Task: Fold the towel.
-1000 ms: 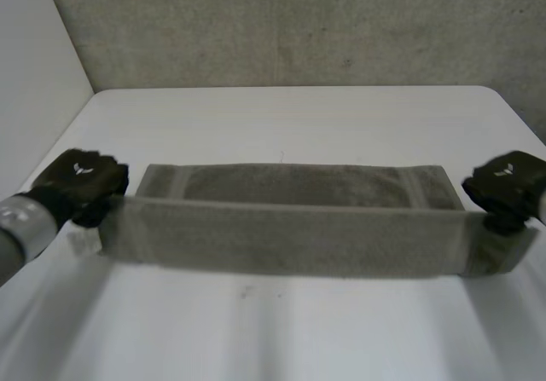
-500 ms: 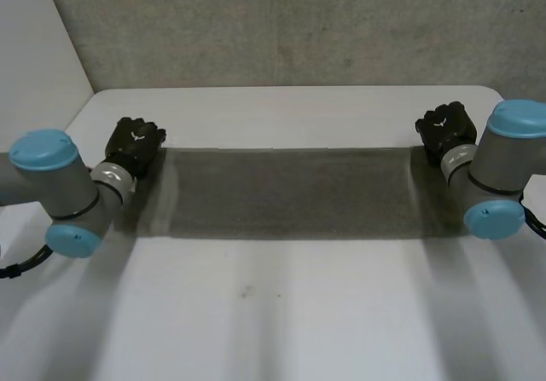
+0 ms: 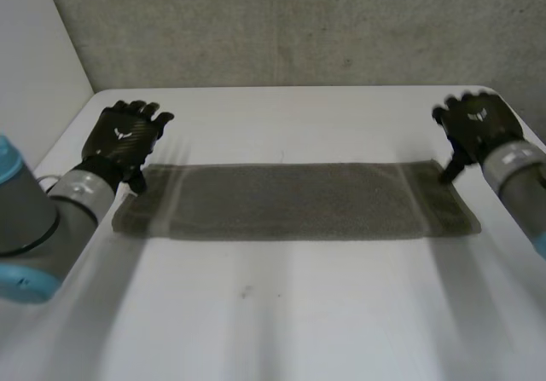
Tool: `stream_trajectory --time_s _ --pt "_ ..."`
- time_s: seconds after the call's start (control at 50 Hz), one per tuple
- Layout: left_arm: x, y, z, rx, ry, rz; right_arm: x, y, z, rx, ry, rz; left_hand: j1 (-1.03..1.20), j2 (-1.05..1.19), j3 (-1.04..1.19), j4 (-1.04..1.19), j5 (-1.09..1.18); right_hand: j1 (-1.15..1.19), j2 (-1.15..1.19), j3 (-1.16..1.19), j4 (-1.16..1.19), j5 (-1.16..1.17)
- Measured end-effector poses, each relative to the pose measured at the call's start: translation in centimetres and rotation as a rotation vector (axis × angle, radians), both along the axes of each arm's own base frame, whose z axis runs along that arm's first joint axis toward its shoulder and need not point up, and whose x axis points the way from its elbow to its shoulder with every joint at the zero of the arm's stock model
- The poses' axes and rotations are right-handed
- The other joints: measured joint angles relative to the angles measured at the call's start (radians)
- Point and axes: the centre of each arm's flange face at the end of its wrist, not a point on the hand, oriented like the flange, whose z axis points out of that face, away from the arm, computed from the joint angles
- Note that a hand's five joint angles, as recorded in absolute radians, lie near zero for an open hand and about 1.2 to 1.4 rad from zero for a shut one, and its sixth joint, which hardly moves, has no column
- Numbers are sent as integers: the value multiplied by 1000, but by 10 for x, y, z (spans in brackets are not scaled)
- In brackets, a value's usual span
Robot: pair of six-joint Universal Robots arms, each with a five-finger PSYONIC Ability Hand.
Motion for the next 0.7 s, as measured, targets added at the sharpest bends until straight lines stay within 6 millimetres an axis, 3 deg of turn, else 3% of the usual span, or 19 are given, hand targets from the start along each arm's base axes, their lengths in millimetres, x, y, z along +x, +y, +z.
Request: stream_trajectory --time_s 0.04,0.1,0.12,0.16,0.34,0.7 --pt "4 10 0 23 21 6 -12 9 -12 68 -7 -6 0 -1 -2 0 -1 3 3 17 5 6" --pt "4 10 0 23 21 6 -12 9 -12 68 -7 -6 0 -1 -2 0 -1 3 3 17 5 6" --pt "9 22 -4 60 45 16 -23 16 -24 131 -14 -8 0 -1 -2 0 -1 23 29 63 45 49" --pt "11 26 -6 78 54 21 -36 23 -40 206 -30 -2 0 -1 -4 -1 -1 116 113 145 129 120" --pt "13 30 -15 112 58 27 -54 15 -71 224 -69 35 0 -1 -4 -1 -1 376 379 405 385 355" --pt "11 32 -17 117 54 22 -61 -4 -93 190 -64 34 0 -1 -4 -1 -1 482 495 513 496 467"
